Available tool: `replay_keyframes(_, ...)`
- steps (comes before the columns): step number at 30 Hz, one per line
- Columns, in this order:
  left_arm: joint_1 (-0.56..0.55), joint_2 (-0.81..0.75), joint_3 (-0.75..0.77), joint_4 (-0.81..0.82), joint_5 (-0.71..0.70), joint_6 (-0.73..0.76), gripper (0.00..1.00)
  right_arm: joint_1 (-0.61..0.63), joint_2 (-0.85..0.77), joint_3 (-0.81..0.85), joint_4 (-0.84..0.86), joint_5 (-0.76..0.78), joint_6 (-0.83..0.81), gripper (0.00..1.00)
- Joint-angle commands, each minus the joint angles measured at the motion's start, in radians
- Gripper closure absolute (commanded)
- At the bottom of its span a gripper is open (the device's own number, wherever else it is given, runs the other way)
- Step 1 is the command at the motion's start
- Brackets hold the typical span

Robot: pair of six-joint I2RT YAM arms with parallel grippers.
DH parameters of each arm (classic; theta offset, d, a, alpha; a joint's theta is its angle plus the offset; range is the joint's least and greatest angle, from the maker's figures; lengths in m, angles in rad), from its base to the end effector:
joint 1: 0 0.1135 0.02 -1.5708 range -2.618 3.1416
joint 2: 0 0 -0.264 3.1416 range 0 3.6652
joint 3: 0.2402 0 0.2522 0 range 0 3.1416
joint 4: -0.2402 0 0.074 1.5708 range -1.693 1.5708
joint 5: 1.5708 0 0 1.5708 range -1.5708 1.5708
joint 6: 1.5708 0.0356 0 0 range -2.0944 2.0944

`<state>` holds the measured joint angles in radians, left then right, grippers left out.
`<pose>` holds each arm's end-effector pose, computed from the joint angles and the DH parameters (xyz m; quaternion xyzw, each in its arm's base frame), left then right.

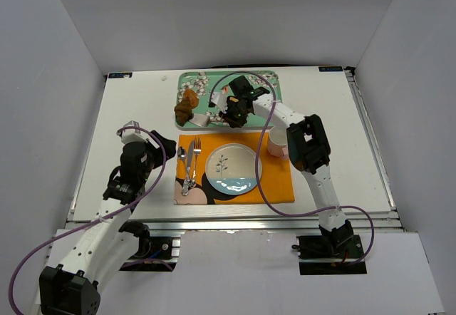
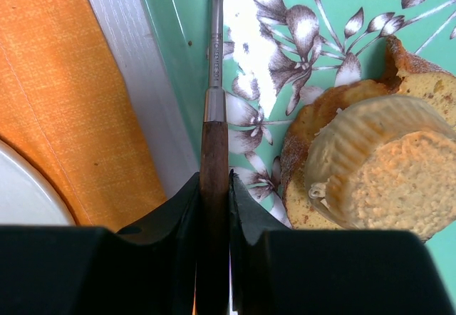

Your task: Place the bread

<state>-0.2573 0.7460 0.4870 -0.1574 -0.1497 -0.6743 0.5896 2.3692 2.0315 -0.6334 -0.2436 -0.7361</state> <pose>0.1736 -0.0402 0.2438 -0.2129 0.8091 -0.1884 0.5143 0.4286 0.2970 0.1836 -0.6118 0.7254 0.0943 0.3009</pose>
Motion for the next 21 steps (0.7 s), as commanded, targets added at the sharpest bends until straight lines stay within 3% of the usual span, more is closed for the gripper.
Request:
replay_keyframes(1, 0.004, -0.017, 0.03, 0.001, -0.014, -0.007, 0.16, 0.003, -0.004, 0.041, 0.043, -0.025, 0.003, 1.0)
replay_keyframes(21, 0.004, -0.02, 0.039, -0.011, -0.014, -0.016, 0.16, 0.01, 0.019, 0.047, 0.095, -0.079, 0.107, 1.0)
